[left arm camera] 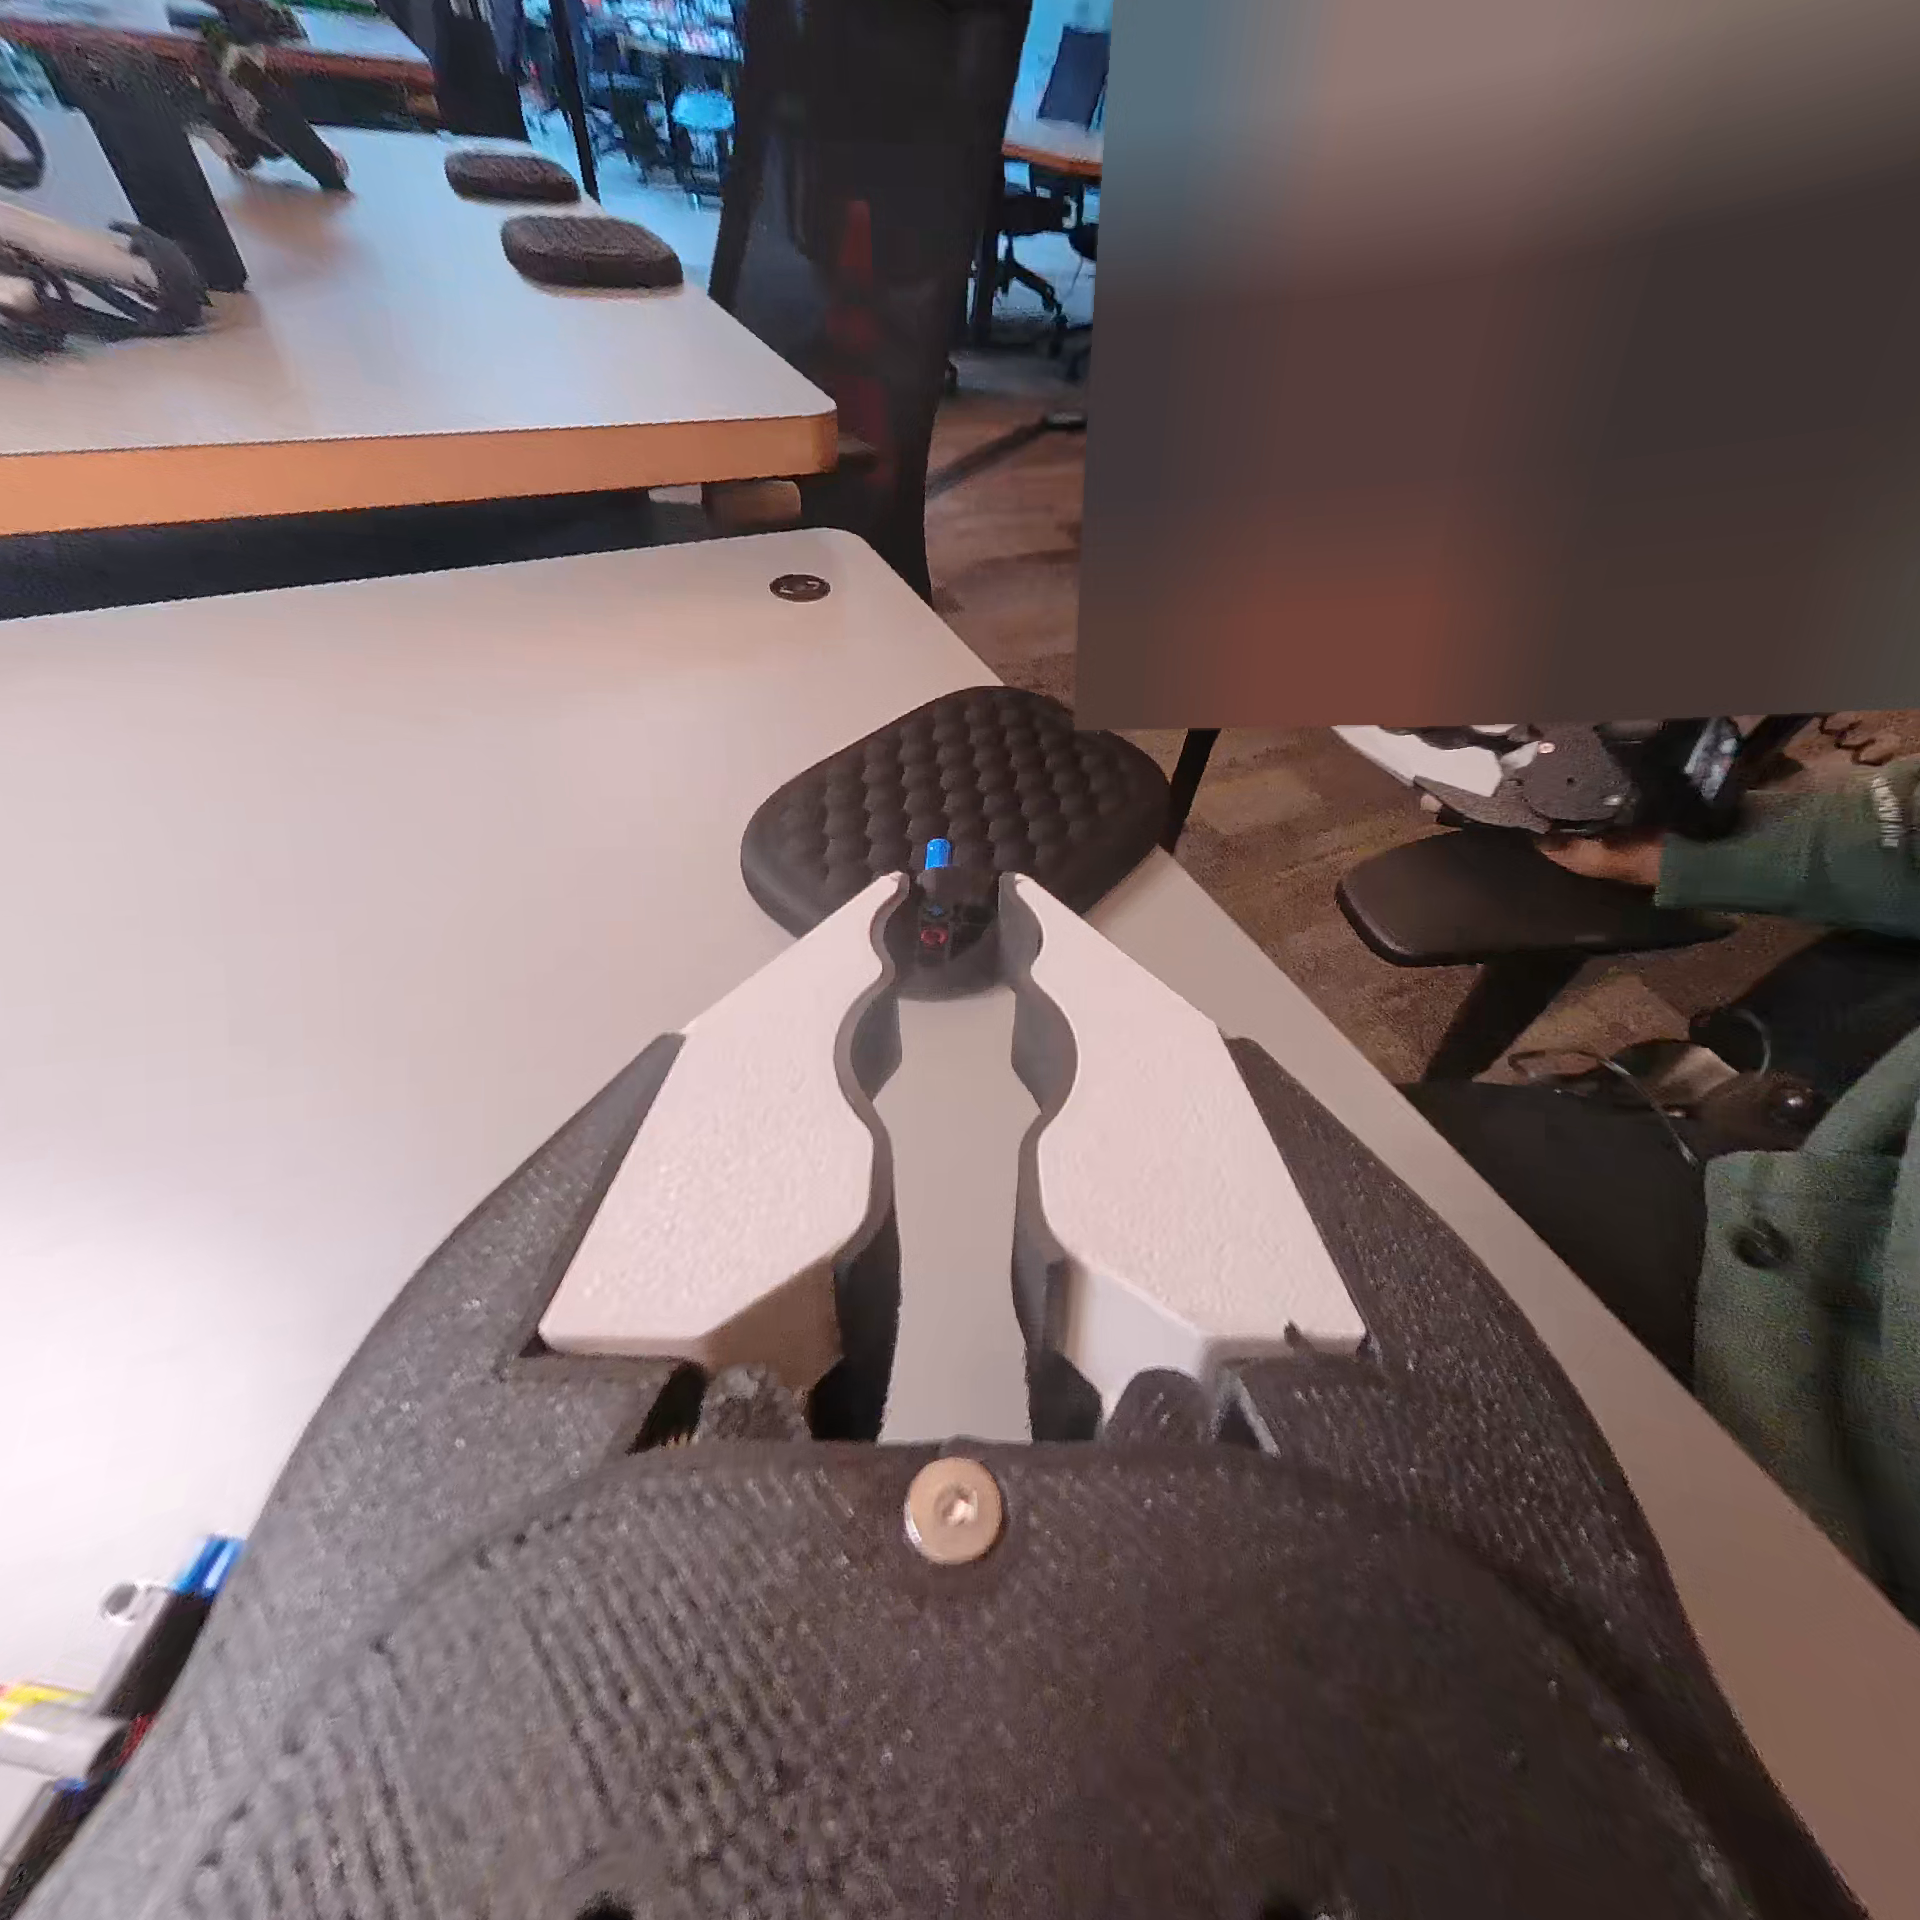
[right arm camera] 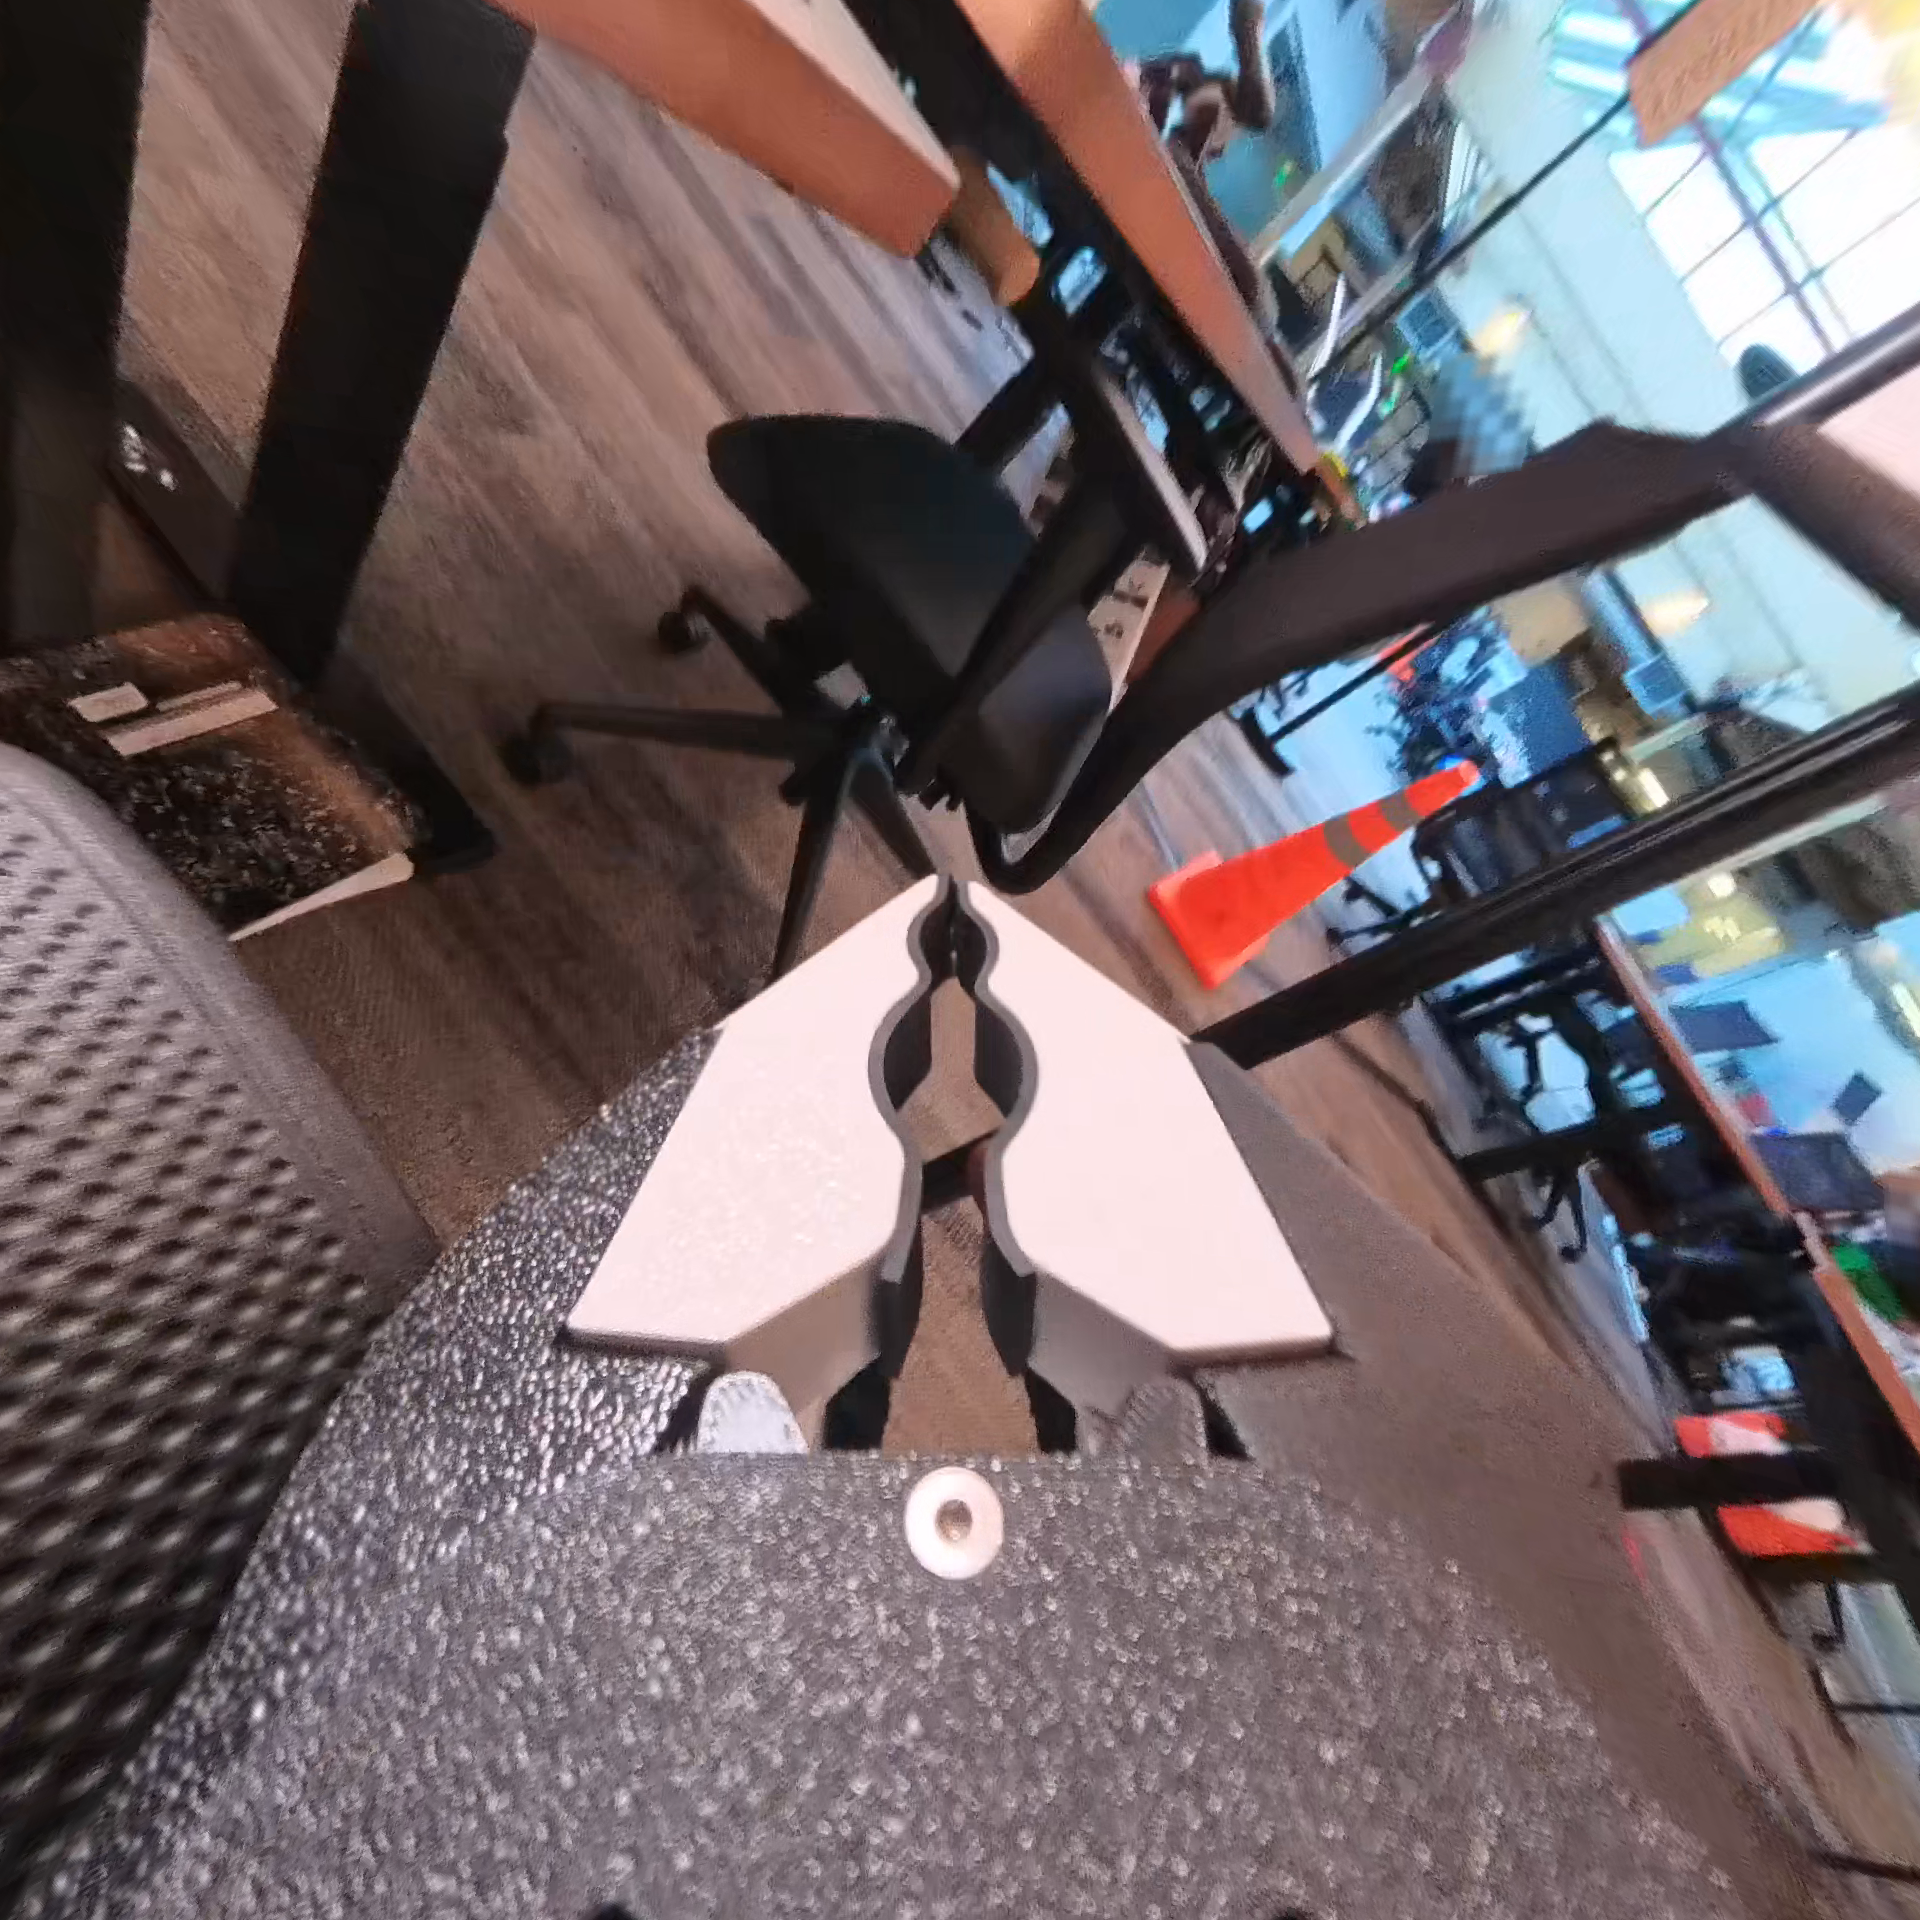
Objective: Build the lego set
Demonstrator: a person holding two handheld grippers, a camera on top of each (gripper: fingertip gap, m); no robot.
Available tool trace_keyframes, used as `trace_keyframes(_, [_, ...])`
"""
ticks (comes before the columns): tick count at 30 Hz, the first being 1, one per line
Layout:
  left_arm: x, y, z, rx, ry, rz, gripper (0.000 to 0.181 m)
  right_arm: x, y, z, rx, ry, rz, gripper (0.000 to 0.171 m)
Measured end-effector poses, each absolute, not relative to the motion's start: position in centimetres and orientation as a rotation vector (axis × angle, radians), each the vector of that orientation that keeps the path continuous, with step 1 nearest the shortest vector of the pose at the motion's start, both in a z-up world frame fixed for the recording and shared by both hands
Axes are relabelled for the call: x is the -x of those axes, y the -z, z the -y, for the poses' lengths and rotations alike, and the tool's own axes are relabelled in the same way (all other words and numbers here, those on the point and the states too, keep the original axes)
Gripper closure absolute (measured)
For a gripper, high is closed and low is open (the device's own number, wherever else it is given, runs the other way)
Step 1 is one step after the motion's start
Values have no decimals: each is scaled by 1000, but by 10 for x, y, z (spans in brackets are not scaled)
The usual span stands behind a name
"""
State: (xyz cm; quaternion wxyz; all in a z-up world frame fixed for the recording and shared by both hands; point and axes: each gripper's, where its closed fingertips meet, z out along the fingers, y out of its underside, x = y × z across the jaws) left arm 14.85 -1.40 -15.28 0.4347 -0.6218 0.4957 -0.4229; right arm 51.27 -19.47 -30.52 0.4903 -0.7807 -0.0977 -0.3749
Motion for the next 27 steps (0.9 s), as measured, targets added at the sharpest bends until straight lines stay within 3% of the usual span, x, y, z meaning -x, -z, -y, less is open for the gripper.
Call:
trace_keyframes(17, [-186, 63, 67, 1720, 833, -1170, 168, -524, 298, 255, 1824, 642, 135, 171])
trace_keyframes(27, [-175, 127, 73, 1644, 718, -897, 168, -577, 297, 315, 1830, 618, 185, 163])
